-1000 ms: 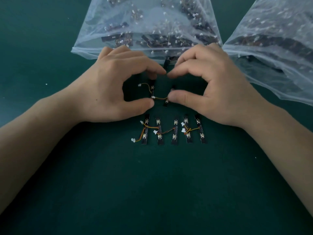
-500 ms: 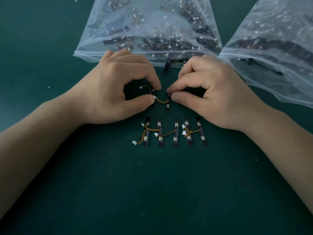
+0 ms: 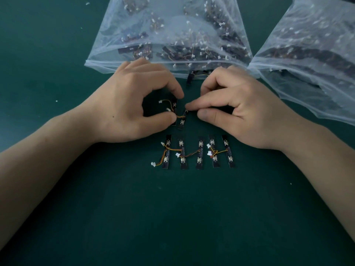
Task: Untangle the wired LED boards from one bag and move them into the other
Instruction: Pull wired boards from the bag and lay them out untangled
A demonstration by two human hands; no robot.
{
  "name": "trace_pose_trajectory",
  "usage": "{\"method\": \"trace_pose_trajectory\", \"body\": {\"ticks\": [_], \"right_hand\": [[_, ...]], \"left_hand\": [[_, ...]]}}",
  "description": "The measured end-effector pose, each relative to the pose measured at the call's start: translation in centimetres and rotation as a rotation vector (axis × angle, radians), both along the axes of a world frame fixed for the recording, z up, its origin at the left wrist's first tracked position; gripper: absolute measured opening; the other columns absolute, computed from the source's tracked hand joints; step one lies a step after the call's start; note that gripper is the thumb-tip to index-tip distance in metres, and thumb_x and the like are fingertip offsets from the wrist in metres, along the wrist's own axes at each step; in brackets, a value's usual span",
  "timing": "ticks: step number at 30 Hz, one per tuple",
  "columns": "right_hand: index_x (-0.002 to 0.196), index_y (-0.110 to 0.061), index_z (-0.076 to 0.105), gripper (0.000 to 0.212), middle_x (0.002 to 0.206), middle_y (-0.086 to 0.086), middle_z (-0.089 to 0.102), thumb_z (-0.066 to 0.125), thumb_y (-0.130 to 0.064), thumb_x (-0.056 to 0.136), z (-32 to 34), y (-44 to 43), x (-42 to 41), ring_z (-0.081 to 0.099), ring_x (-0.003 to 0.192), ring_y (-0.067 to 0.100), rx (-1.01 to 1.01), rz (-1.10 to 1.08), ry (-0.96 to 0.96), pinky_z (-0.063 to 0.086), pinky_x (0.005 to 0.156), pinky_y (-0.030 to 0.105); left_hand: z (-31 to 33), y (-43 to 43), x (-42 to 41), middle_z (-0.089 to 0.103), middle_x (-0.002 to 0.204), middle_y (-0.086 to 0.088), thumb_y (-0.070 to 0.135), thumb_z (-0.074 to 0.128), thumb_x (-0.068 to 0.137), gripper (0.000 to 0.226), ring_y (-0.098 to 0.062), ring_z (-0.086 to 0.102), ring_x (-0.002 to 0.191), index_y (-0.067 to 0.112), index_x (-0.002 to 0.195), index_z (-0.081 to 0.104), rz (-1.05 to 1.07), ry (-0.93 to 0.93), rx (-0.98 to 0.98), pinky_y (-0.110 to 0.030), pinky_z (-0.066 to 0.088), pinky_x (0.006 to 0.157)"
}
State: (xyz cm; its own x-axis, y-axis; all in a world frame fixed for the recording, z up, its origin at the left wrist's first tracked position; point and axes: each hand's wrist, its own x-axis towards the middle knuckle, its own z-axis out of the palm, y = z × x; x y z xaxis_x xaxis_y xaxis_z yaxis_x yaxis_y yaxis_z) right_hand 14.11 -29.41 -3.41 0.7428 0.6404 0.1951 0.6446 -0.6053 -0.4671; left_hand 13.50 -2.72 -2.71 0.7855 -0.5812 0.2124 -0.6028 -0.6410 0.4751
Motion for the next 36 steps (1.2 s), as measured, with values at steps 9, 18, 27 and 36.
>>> {"method": "trace_pose_trajectory", "body": {"ticks": [9, 18, 27, 36], "right_hand": [[0.124, -0.033, 0.076, 0.024, 0.109, -0.004, 0.057, 0.063, -0.031, 0.103, 0.06, 0.00, -0.03, 0.048, 0.103, 0.018, -0.015, 0.043, 0.003, 0.041, 0.097, 0.035], [0.124, -0.031, 0.076, 0.025, 0.109, -0.004, 0.057, 0.062, -0.028, 0.104, 0.14, 0.16, -0.02, 0.049, 0.103, 0.019, -0.014, 0.049, -0.007, 0.041, 0.097, 0.034], [0.135, -0.023, 0.068, 0.038, 0.131, -0.005, 0.058, 0.056, -0.042, 0.104, 0.07, 0.45, -0.44, 0.046, 0.124, 0.018, -0.057, -0.015, -0.113, 0.034, 0.111, 0.037], [0.156, -0.022, 0.047, 0.067, 0.165, -0.014, 0.035, 0.026, -0.062, 0.106, -0.02, 0.74, -0.29, 0.025, 0.147, 0.011, -0.200, -0.028, -0.076, 0.009, 0.117, 0.030]], "left_hand": [[-0.07, 0.15, 0.19, 0.063, 0.120, 0.015, 0.057, 0.066, 0.084, 0.044, -0.022, 0.055, 0.109, 0.030, 0.118, 0.073, -0.018, 0.011, 0.035, -0.052, 0.040, 0.104], [0.20, 0.23, 0.31, 0.066, 0.113, 0.011, 0.046, 0.070, 0.082, 0.041, -0.021, 0.056, 0.105, 0.028, 0.119, 0.070, -0.071, 0.026, 0.025, -0.048, 0.042, 0.100], [0.25, 0.41, 0.28, 0.066, 0.111, 0.010, 0.042, 0.065, 0.080, 0.055, -0.021, 0.055, 0.105, 0.024, 0.131, 0.063, -0.062, 0.073, -0.023, -0.038, 0.042, 0.098], [0.13, 0.26, 0.26, 0.065, 0.110, 0.014, 0.043, 0.062, 0.086, 0.056, -0.016, 0.055, 0.105, 0.025, 0.139, 0.059, -0.016, 0.076, -0.026, -0.028, 0.040, 0.098]]}}
